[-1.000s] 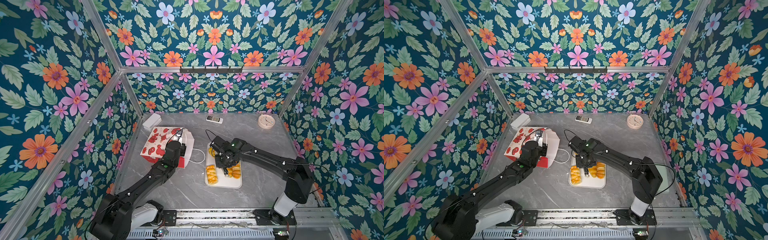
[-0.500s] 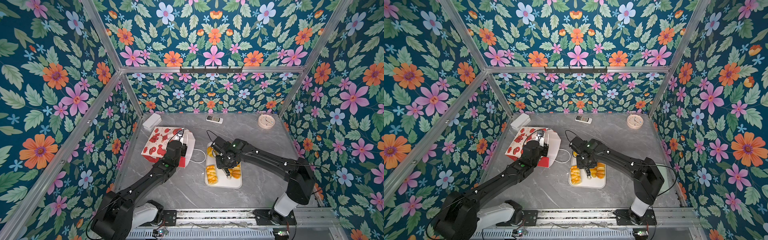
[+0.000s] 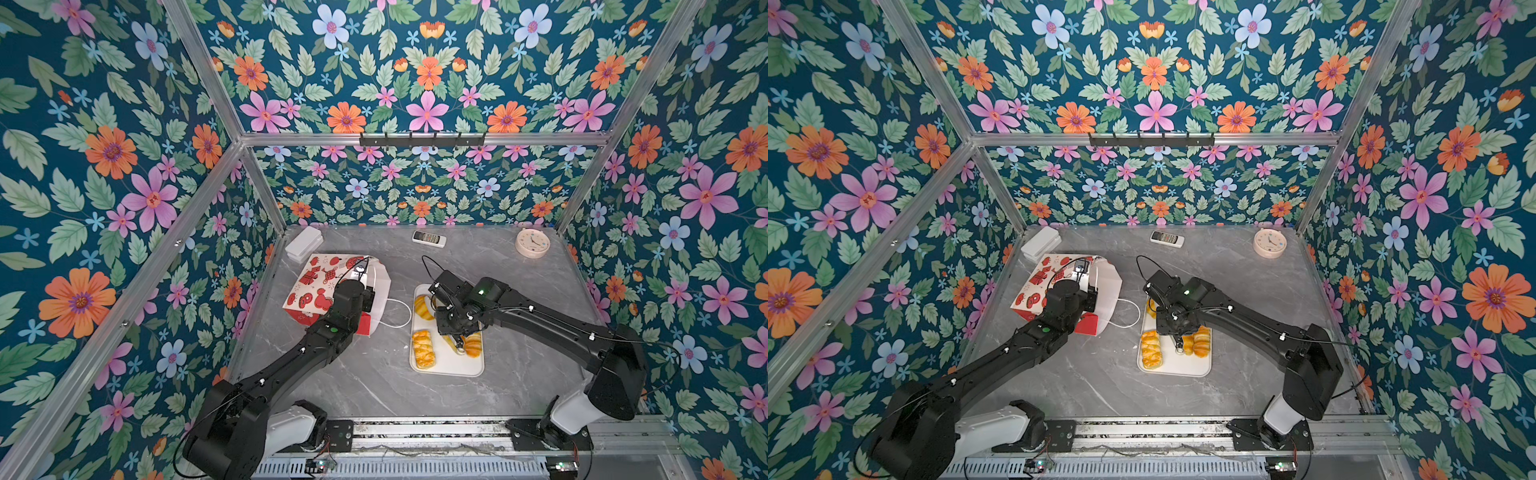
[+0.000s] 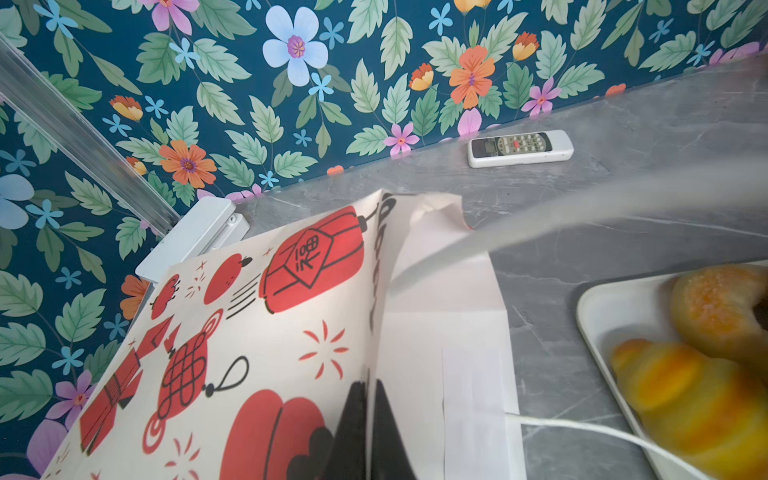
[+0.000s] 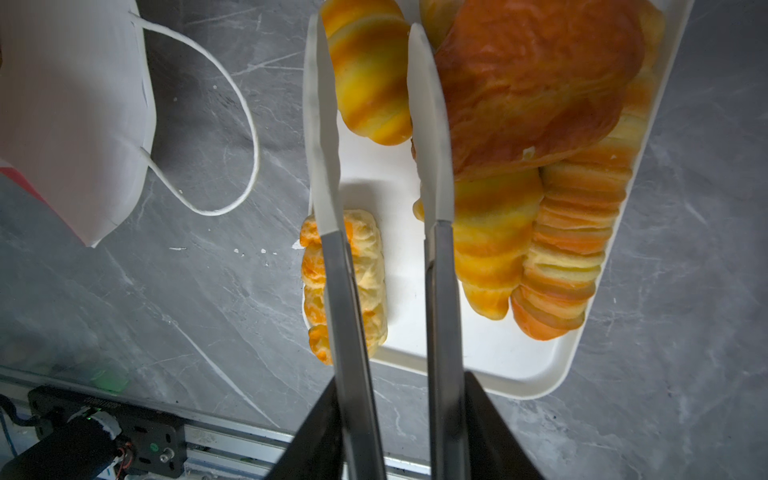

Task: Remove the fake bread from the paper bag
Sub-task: 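Open the right tongs to release the striped bread onto the tray, then move the open right tongs into the paper bag toward the yellow ring bread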

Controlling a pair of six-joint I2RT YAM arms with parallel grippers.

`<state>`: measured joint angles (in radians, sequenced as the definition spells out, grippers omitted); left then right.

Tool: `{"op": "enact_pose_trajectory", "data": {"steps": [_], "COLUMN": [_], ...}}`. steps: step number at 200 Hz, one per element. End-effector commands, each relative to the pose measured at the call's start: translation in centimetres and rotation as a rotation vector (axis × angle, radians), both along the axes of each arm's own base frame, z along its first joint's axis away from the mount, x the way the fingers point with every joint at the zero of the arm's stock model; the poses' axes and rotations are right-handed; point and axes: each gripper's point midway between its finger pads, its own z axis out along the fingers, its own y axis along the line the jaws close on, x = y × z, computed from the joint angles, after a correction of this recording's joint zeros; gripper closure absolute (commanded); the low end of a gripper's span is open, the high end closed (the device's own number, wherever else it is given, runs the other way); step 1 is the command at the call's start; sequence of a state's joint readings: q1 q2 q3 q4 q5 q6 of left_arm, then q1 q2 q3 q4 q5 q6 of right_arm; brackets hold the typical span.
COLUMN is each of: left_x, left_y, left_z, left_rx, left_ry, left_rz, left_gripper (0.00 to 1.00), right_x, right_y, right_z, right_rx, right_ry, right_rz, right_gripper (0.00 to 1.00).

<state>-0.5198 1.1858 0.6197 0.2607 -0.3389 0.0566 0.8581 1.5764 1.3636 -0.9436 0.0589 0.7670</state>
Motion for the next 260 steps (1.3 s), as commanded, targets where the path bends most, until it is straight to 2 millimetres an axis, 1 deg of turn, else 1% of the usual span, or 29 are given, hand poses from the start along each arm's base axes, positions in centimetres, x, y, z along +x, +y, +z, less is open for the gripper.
{"op": "enact_pose_trajectory", "data": {"steps": [1,33,65,88,139,153,165,201,224,239,260], "left_x": [0.2,0.3,0.2,0.2,0.5,0.7,1.1,1.9,2.3,2.3,2.3], "left_y": [-0.4,-0.6,-1.3,-1.8,-4.7,-5.5,-6.1,-7.3,-8.2,-9.0,-9.7], "left_z": [0.8,1.0,1.3,1.2,0.5,0.2,0.4,0.9,1.0,0.6,-0.2], "left_rx": [-0.026,-0.031,-0.036,-0.027,0.077,0.127,0.165,0.276,0.32,0.336,0.354], "left_ry": [-0.027,-0.031,-0.034,-0.028,-0.007,0.006,0.002,-0.006,-0.009,0.005,0.036], "left_rz": [-0.009,-0.022,-0.066,-0.094,-0.247,-0.289,-0.312,-0.39,-0.446,-0.491,-0.541], "left_gripper": [1.0,1.0,1.0,1.0,1.0,1.0,1.0,1.0,1.0,1.0,1.0], "right_x": [0.4,0.9,1.2,1.5,1.4,1.1,1.0,0.8,1.4,2.0,3.2], "right_y": [0.1,0.6,1.2,1.3,2.8,3.6,4.2,5.9,7.0,7.7,8.2], "right_z": [0.8,2.2,3.4,3.7,4.7,4.7,4.7,3.8,3.8,3.7,2.7], "right_rx": [0.023,0.073,0.106,0.107,0.161,0.198,0.236,0.309,0.352,0.366,0.323], "right_ry": [-0.042,-0.106,-0.164,-0.196,-0.282,-0.3,-0.317,-0.337,-0.378,-0.405,-0.421], "right_rz": [-0.006,0.023,0.078,0.103,0.245,0.296,0.327,0.387,0.409,0.416,0.411], "right_gripper": [0.58,0.58,0.59,0.6,0.6,0.6,0.6,0.6,0.6,0.6,0.6]}}
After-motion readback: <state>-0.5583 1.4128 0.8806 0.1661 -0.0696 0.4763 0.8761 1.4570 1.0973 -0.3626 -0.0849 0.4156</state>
